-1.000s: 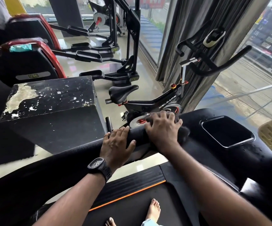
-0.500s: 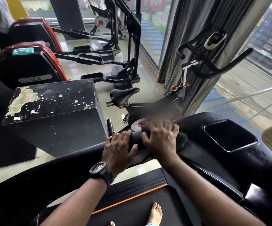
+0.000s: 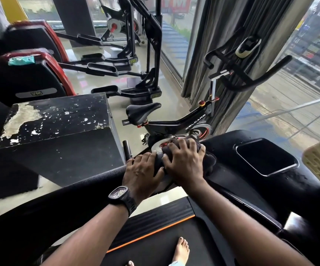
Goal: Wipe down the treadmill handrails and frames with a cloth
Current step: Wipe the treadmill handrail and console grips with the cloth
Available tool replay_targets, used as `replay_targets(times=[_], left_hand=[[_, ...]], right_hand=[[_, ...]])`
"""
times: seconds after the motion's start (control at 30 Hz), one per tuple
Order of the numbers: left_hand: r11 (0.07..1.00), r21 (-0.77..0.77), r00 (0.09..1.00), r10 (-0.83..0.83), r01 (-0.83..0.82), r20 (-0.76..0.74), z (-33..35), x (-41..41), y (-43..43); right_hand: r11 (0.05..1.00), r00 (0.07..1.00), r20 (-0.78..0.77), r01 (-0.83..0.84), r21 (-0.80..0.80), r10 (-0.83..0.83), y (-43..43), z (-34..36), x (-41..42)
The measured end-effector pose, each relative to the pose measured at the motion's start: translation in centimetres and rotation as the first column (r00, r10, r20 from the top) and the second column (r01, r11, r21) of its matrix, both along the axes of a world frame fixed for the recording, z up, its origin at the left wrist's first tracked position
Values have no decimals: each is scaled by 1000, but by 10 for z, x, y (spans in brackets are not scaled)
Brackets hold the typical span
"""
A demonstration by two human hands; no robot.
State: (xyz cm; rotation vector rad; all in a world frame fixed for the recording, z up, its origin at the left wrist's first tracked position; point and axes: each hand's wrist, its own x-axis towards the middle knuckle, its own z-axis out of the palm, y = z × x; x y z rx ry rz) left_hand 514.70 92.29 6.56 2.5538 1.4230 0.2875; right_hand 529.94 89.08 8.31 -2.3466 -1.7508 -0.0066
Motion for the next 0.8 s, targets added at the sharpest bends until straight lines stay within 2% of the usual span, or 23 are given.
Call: replay_targets(times=[0.1, 0.13, 0.2, 0.27, 0.3, 0.4, 0.47, 0.53, 0.57, 0.63, 0.7, 0.8], left_hand=[[1000, 2, 1000, -19, 19, -17, 1, 1, 1], [1000, 2, 999, -26, 26, -22, 1, 1, 1], [999, -4, 999, -38, 38, -25, 1, 1, 2], [999, -19, 999, -47, 47, -20, 1, 2, 3], [998, -22, 998, -52, 52, -18, 1, 2, 3], [997, -24, 997, -77, 76, -21, -1, 2, 4], [996, -11, 996, -88, 88, -32, -2, 2, 4], [996, 6, 996, -87, 87, -37, -3, 2, 4], [996, 10, 996, -83, 83, -40, -3, 2, 4], [997, 6, 996, -76, 76, -43, -2, 2, 3], [997, -2, 996, -73, 73, -44, 0, 3, 4], [998, -17, 997, -65, 65, -51, 1, 6, 4]], right_hand=[[985, 993, -5, -118, -122, 119, 27, 14, 22], [983, 996, -17, -93, -161, 92, 33, 19, 31], [984, 996, -51, 69, -165, -79, 35, 22, 42], [970, 975, -34, 213, -113, -218, 22, 17, 36], [973, 974, -10, 225, -57, -226, 13, 12, 26], [998, 999, 34, 28, 51, -29, 0, -2, 7], [990, 989, 37, -142, -26, 143, 10, 4, 17], [972, 983, 23, -177, -153, 182, 26, 15, 33], [972, 991, 28, -126, -200, 134, 32, 21, 40], [970, 997, 22, 75, -232, -72, 34, 25, 48], [964, 981, 49, 193, -182, -187, 23, 20, 39], [997, 995, 67, 75, 2, -75, 2, 3, 16]])
